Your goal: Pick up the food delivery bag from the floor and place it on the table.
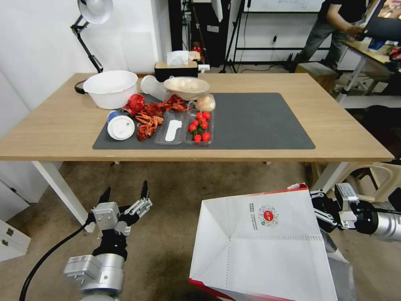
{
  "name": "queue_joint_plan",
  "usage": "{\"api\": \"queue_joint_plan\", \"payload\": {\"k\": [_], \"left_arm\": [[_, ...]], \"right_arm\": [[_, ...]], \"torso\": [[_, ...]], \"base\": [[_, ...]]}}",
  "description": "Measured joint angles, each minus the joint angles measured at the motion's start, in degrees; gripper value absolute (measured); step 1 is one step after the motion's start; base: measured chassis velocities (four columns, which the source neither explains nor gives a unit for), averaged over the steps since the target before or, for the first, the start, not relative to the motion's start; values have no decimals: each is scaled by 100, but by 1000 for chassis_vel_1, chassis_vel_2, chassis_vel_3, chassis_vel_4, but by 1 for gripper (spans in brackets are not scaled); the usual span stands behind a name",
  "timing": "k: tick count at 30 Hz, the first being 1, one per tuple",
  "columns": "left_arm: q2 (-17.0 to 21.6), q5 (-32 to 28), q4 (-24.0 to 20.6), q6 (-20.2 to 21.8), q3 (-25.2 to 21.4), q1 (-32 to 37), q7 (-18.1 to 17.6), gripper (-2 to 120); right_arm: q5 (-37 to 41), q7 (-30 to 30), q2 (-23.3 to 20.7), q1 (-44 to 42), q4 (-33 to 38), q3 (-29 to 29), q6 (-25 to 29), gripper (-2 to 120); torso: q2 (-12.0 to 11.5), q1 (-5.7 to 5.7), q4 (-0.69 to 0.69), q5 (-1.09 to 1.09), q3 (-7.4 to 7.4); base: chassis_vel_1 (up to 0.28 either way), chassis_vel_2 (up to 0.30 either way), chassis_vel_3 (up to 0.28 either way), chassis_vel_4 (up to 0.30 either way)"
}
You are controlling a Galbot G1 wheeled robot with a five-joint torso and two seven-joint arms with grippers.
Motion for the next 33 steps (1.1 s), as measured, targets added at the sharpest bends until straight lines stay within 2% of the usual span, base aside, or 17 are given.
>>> {"api": "queue_joint_plan", "payload": {"k": [33], "left_arm": [[13, 45, -62, -35, -20, 59, 35, 100]], "right_arm": [[3, -4, 22, -32, 64, 45, 21, 0]], "torso": [[891, 384, 0, 0, 508]], "base": [[0, 0, 0, 0]]}}
